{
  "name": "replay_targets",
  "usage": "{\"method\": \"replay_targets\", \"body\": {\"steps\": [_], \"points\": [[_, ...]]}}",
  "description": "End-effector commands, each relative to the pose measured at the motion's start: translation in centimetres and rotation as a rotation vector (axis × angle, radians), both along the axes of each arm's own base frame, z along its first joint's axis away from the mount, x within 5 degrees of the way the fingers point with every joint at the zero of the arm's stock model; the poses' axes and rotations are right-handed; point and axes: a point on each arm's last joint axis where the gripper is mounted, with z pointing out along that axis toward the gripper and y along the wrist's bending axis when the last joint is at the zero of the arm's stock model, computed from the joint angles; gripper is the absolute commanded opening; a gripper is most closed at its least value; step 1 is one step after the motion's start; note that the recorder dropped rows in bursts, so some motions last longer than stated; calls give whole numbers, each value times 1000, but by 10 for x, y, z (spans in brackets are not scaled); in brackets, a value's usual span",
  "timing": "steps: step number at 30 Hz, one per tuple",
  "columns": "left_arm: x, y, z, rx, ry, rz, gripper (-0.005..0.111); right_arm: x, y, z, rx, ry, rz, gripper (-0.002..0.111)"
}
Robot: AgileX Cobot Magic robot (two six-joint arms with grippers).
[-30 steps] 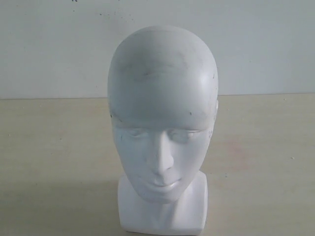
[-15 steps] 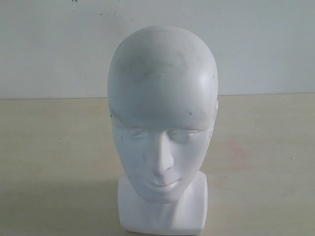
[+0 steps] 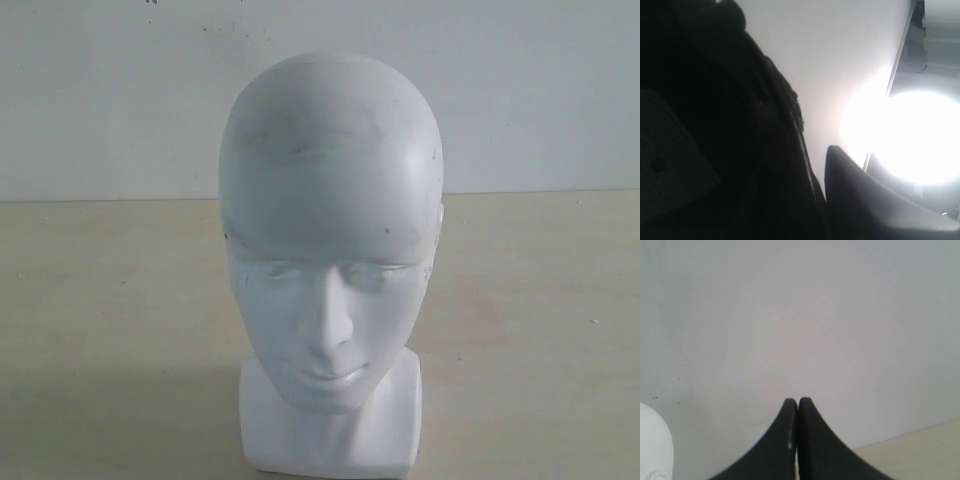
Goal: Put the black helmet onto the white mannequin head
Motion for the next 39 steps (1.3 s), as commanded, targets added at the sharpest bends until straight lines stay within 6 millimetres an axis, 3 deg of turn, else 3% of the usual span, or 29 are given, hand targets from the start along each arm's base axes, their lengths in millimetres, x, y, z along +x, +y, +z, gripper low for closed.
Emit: {"method": "replay_targets", "body": {"steps": [1,8,17,22,28,33,39], "points": [[-8,1,4,47,-59,21,4,-1,0,2,-19,-10,-8,0],[-2,8,-4,103,33,137,4,-1,0,2,-18,-12,-8,0],[-23,36,-1,-1,48,356,4,-1,0,3,-19,-14,-8,0],[-35,46,4,-79,12,392,4,-1,0,3,-15,-14,-8,0],[-42,45,11,-135,-118,294,4,-1,0,3,-15,-14,-8,0],[-46,25,0,-228,-276,-5,4,-1,0,3,-15,-14,-8,0],[-64,18,-3,-331,-410,-269,4,-1,0,3,-17,-14,-9,0]]}}
